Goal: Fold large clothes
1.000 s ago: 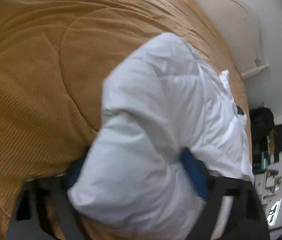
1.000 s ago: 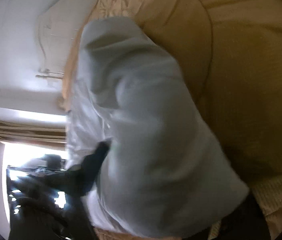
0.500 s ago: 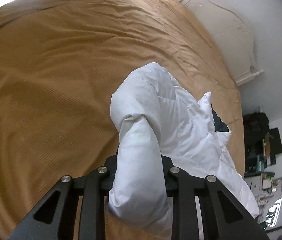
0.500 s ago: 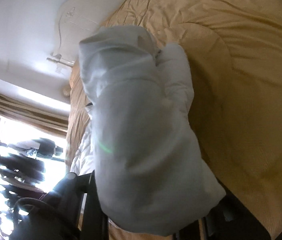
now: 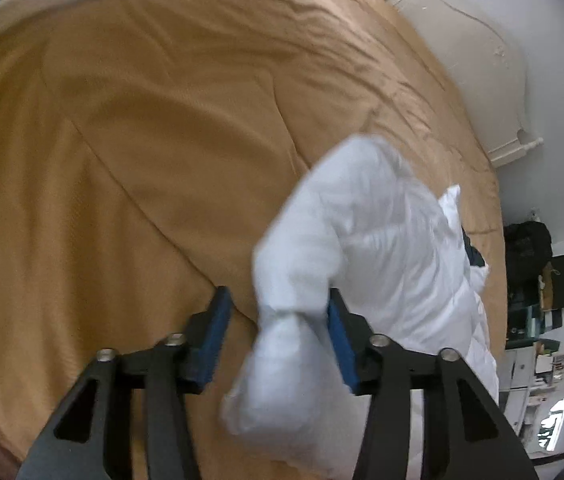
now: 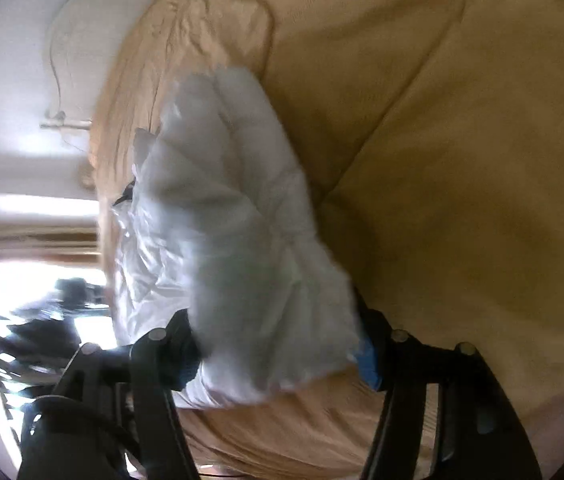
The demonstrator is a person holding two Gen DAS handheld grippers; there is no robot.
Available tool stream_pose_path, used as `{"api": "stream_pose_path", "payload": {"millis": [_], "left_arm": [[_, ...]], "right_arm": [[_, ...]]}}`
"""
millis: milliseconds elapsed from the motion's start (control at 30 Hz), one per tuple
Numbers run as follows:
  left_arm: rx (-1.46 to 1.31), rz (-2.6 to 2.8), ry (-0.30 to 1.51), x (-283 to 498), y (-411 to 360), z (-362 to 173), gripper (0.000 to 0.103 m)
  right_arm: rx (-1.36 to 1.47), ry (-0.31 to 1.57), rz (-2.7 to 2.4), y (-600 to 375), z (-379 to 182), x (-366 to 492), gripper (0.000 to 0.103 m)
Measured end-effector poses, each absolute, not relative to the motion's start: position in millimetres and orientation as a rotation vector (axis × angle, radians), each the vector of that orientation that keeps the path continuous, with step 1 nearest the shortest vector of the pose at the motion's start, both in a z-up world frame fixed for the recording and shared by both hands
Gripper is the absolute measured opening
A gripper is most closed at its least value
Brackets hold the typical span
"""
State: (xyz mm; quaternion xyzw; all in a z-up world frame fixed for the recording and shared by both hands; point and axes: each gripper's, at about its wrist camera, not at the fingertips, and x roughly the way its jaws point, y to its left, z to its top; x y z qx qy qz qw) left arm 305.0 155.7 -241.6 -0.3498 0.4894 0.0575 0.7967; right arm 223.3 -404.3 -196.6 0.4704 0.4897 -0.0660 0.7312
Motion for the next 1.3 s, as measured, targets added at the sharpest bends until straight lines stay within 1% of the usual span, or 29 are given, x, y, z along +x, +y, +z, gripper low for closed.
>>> {"api": "stream_pose_path", "payload": {"millis": [33, 100, 167, 200, 233, 267, 333, 367, 467, 533, 600, 667, 733, 767, 867, 967, 1033, 1067, 1100, 1167, 1267, 1300], "left_arm": [[-0.741, 0.169, 1.043, 303, 163, -234, 0.060], [-0.710, 0.236, 1.029, 294, 170, -219, 0.060], [-0.638, 0.293, 0.972, 280, 164, -195, 0.060], [-0.603, 0.275, 0.936, 275, 152, -181, 0.060], [-0.552, 0.215, 0.899, 274, 126, -163, 0.060], [-0.537, 0.169, 0.882, 271, 116, -155, 0.060], [-0.555, -0.039, 0.883, 278, 70, -147, 0.061], [-0.557, -0.130, 0.909, 285, 46, -152, 0.061], [-0.496, -0.200, 0.964, 296, 7, -176, 0.061], [-0.426, -0.183, 1.032, 306, -12, -208, 0.059], [-0.351, -0.140, 1.042, 308, -18, -233, 0.058], [-0.246, -0.123, 1.043, 308, -27, -248, 0.057], [-0.119, -0.114, 1.020, 306, -40, -258, 0.057], [-0.109, -0.113, 1.019, 307, -42, -263, 0.057], [-0.128, -0.114, 1.035, 311, -39, -265, 0.057], [-0.141, -0.113, 1.019, 306, -29, -244, 0.057], [-0.192, -0.094, 0.988, 298, -17, -228, 0.061], [-0.217, -0.088, 0.977, 296, -11, -223, 0.068], [-0.251, -0.067, 0.962, 291, -2, -216, 0.072], [-0.287, -0.058, 0.964, 286, 4, -208, 0.073], [-0.272, -0.033, 1.009, 294, 8, -216, 0.073], [-0.260, -0.031, 1.016, 290, 7, -218, 0.072]], "right_arm": [[0.968, 1.085, -0.182, -407, -182, 221, 0.063], [0.774, 1.064, -0.304, -408, -146, 211, 0.063], [0.608, 1.007, -0.413, -405, -121, 202, 0.063], [0.530, 0.968, -0.409, -394, -108, 202, 0.058], [0.488, 0.940, -0.377, -383, -103, 203, 0.045], [0.443, 0.905, -0.300, -359, -96, 215, 0.034], [0.418, 0.860, -0.173, -331, -102, 244, 0.025], [0.421, 0.836, -0.083, -304, -106, 255, 0.023], [0.404, 0.810, 0.082, -243, -122, 295, 0.023], [0.335, 0.817, 0.106, -205, -138, 306, 0.023], [0.267, 0.877, 0.092, -191, -172, 314, 0.022], [0.213, 0.894, 0.080, -182, -200, 321, 0.018], [0.117, 0.906, 0.066, -177, -214, 314, 0.017], [0.070, 0.902, 0.059, -177, -217, 310, 0.017], [0.084, 0.922, 0.062, -189, -213, 298, 0.017], [0.162, 0.973, 0.077, -202, -201, 314, 0.017], [0.174, 0.963, 0.076, -208, -172, 317, 0.017], [0.176, 0.919, 0.092, -208, -152, 321, 0.021], [0.181, 0.913, 0.107, -207, -148, 328, 0.022], [0.205, 0.924, 0.149, -202, -134, 353, 0.022], [0.196, 1.002, 0.186, -185, -140, 394, 0.022], [0.163, 1.064, 0.166, -179, -154, 417, 0.022]]}}
